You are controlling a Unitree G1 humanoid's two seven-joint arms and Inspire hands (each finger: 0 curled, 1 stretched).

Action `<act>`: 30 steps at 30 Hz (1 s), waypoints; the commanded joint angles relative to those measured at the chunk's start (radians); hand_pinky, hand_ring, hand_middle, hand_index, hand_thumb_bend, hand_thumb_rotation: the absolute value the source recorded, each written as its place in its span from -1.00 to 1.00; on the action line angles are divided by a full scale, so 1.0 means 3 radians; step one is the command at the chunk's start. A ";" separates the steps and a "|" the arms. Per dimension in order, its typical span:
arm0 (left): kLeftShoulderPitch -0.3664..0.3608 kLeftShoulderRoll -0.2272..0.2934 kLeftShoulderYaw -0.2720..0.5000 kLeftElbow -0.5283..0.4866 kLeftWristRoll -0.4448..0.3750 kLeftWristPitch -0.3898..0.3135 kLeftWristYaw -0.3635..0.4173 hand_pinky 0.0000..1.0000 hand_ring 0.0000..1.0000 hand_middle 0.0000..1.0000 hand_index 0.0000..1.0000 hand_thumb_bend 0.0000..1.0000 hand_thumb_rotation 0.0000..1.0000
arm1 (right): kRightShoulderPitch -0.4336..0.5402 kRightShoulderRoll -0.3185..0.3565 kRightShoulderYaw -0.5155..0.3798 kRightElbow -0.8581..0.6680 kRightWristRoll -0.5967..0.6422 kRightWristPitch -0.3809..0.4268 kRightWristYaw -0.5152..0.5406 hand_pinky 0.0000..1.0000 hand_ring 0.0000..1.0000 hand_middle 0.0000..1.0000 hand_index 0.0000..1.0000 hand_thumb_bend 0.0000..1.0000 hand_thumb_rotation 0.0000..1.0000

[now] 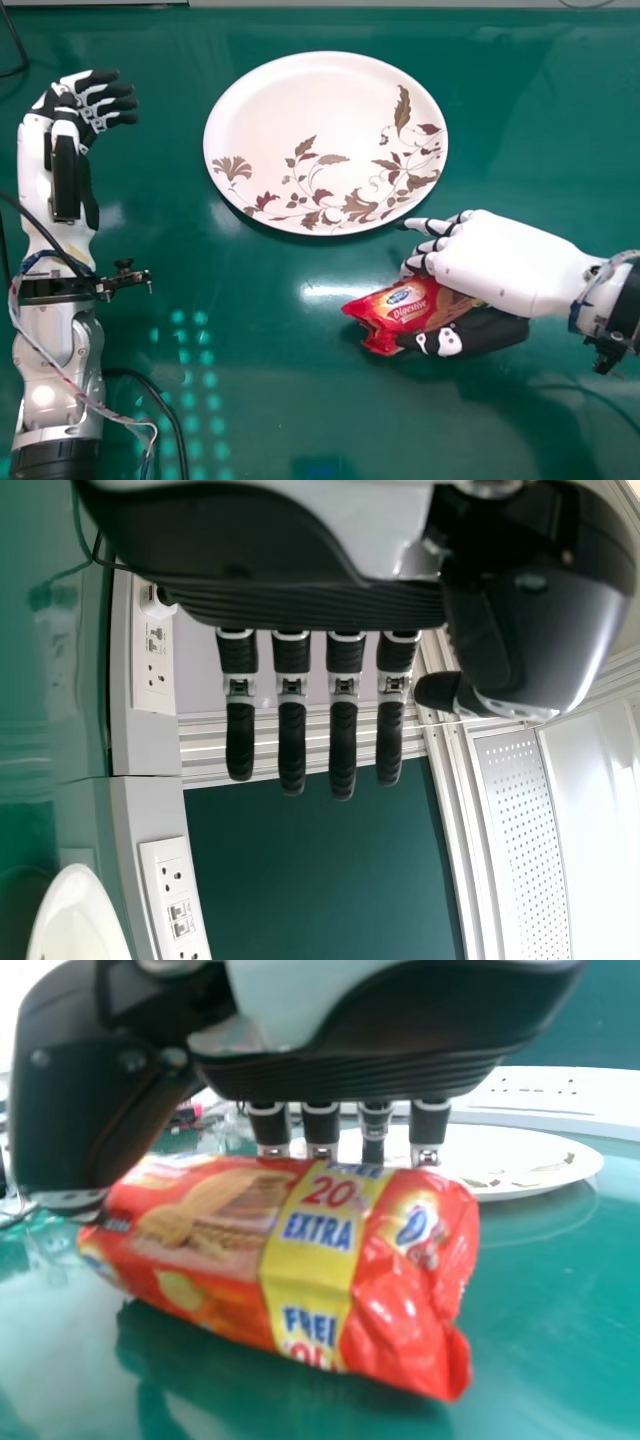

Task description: Pick up biscuit and place it in the plate

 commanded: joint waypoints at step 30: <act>-0.0078 0.0025 0.0070 0.0088 0.0022 -0.0135 0.0058 0.09 0.20 0.26 0.33 -0.91 -1.00 | -0.0244 0.0255 0.0356 0.0696 -0.0646 -0.0453 -0.1095 -0.59 -0.26 -0.13 0.01 0.03 -1.00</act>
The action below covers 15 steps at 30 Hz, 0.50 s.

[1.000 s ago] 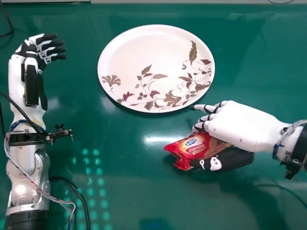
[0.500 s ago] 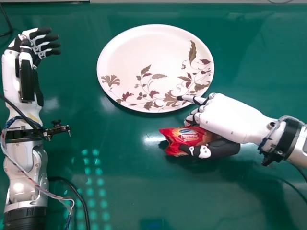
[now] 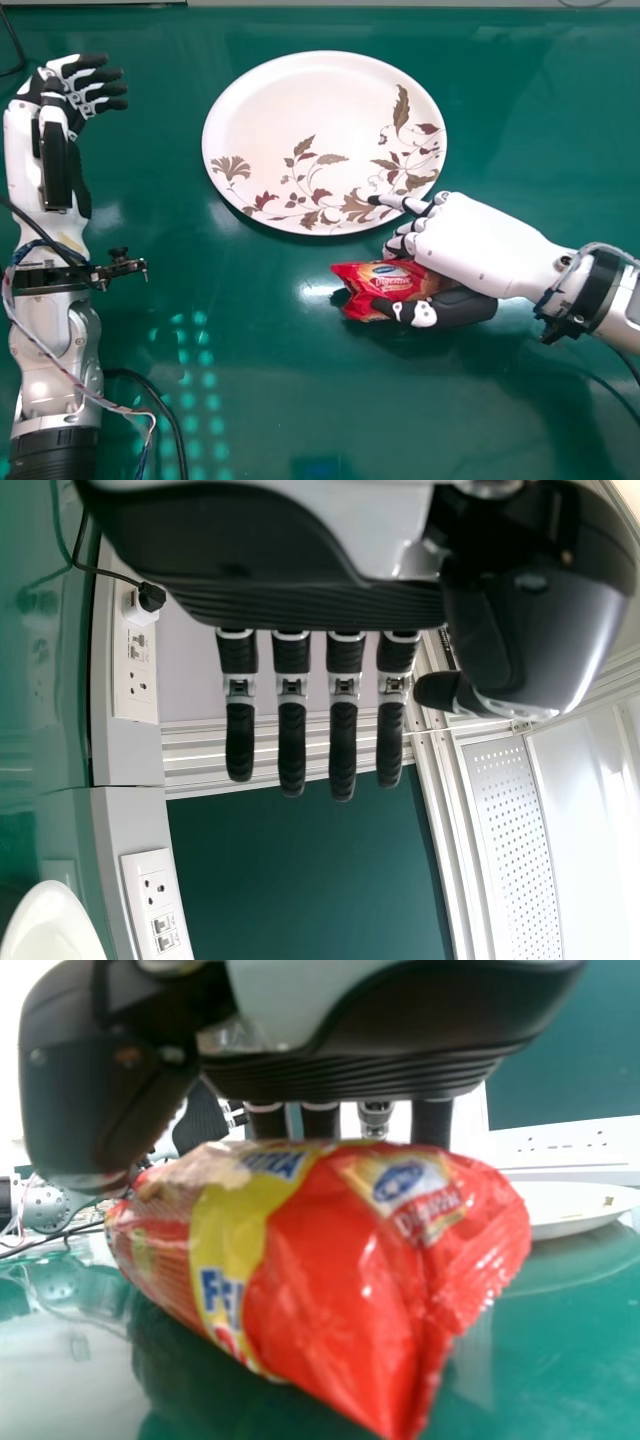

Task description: Pick up biscuit and place it in the plate

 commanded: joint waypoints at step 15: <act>0.0061 -0.0017 0.0006 -0.0034 -0.0027 -0.0002 -0.0003 0.09 0.20 0.25 0.32 -0.92 -1.00 | 0.0376 -0.0184 -0.0721 -0.1282 0.0933 0.0878 0.0870 -0.57 -0.16 -0.12 -0.02 0.03 -1.00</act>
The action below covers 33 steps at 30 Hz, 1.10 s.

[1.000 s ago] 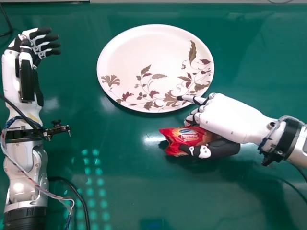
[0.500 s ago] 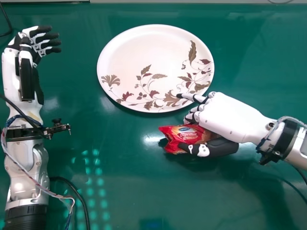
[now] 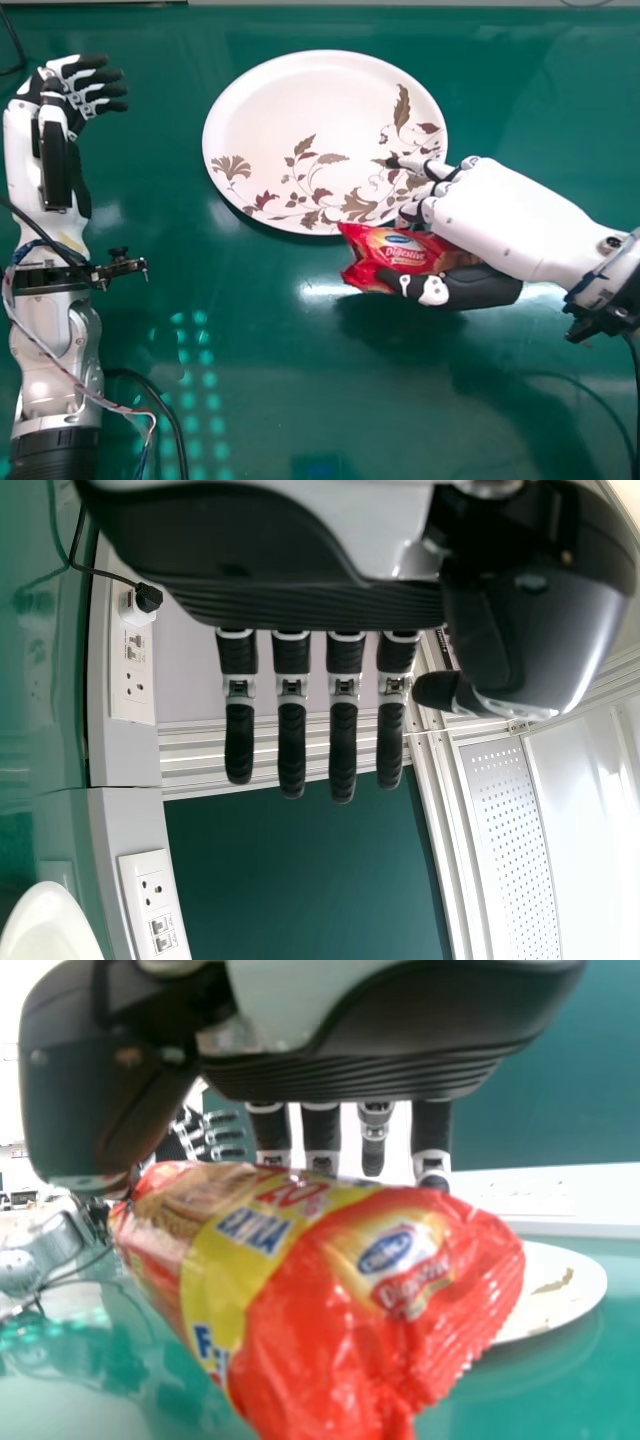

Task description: Pick up biscuit and place it in the plate

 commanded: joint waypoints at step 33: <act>0.0126 -0.0074 -0.0078 -0.0109 0.0040 -0.0046 -0.0039 0.13 0.22 0.28 0.35 -0.88 -1.00 | -0.2933 0.1261 0.1471 0.2845 -0.1026 -0.0059 -0.0743 -0.59 -0.16 -0.07 -0.01 0.03 -1.00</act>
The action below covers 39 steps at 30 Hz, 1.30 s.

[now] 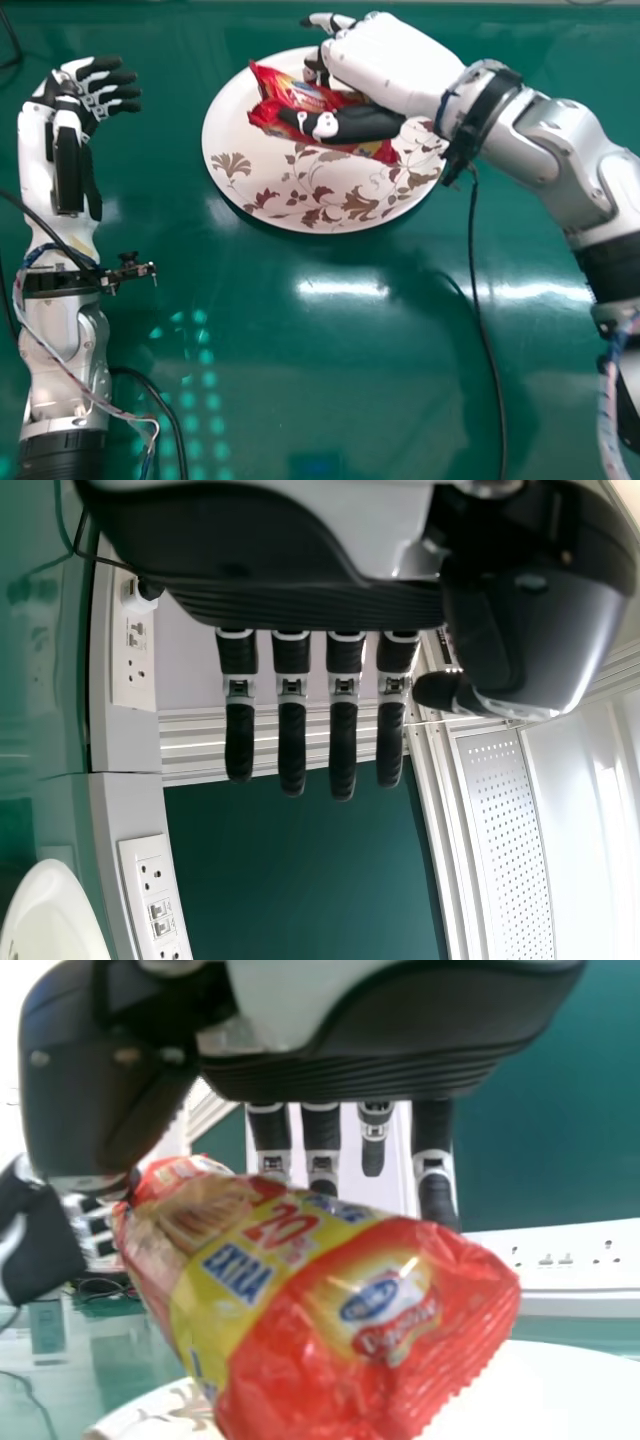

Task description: Pick up biscuit and place it in the plate

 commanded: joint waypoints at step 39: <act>0.0165 -0.0022 -0.0023 -0.0105 0.0019 0.0030 0.0008 0.12 0.22 0.28 0.36 -0.84 -1.00 | -0.0720 0.0174 0.0523 0.1219 -0.0072 0.0690 -0.0181 0.73 0.96 1.00 1.00 1.00 0.43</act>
